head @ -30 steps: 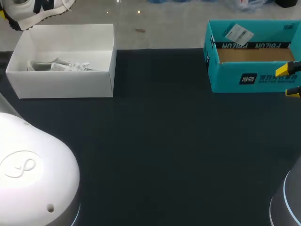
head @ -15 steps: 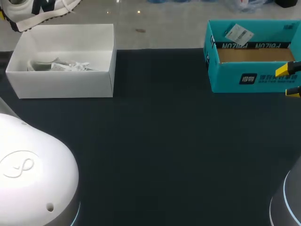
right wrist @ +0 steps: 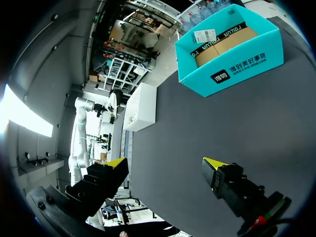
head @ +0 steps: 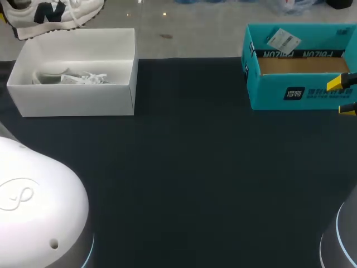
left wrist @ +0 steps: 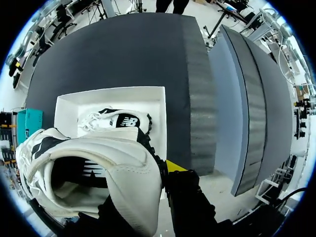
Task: Take the shoe out of the shoebox, open the shoe tongue, remove and reinsert the insole, then place the shoe into the shoebox
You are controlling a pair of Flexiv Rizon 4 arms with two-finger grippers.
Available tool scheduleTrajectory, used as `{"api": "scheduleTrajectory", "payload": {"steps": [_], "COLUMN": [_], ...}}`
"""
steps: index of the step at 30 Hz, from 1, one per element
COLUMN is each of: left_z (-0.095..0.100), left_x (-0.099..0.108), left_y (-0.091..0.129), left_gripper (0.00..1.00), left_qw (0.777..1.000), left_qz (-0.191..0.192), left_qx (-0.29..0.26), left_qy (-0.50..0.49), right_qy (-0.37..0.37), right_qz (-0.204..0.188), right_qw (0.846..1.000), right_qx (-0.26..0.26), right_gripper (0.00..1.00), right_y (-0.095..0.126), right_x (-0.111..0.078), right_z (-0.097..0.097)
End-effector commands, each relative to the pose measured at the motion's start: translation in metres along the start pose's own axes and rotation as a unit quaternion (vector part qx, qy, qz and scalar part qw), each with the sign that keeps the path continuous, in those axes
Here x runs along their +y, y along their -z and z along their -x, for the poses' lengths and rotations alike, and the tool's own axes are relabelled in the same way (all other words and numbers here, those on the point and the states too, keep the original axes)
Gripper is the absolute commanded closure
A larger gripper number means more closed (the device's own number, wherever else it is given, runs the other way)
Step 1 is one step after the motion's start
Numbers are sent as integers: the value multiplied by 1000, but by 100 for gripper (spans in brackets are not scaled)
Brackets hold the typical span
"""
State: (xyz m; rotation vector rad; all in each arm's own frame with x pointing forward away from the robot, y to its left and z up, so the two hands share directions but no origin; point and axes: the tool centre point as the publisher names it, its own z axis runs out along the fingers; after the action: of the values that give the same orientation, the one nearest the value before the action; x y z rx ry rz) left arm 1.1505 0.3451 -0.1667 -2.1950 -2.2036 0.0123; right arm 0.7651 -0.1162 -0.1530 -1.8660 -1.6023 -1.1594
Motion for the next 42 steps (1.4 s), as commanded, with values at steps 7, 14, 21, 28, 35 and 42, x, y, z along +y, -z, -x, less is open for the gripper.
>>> {"api": "scheduleTrajectory", "payload": {"steps": [7, 14, 21, 28, 35, 42], "left_z": [4, 6, 4, 9, 12, 14], "left_x": [-12, 5, 32, 48, 54, 56], "left_y": [0, -17, -48, -73, -98, -122], "left_gripper": [100, 100, 100, 100, 100, 100], "left_qw": [996, 996, 995, 995, 994, 993], "left_qz": [42, 69, 74, 78, 78, 89], "left_qx": [21, 30, 60, 54, 68, 70], "left_qy": [-74, -41, -24, -28, -45, -42], "right_qy": [-1, -1, -1, -1, -1, -1], "right_qz": [0, 0, 0, 0, 0, 0], "right_qw": [1000, 1000, 1000, 1000, 1000, 1000], "right_qx": [-2, -2, -2, -2, -2, -2], "right_gripper": [0, 0, 0, 0, 0, 0], "right_y": [-1, -1, -1, -1, -1, -1], "right_x": [0, 0, 0, 0, 0, 0], "right_z": [0, 0, 0, 0, 0, 0]}}
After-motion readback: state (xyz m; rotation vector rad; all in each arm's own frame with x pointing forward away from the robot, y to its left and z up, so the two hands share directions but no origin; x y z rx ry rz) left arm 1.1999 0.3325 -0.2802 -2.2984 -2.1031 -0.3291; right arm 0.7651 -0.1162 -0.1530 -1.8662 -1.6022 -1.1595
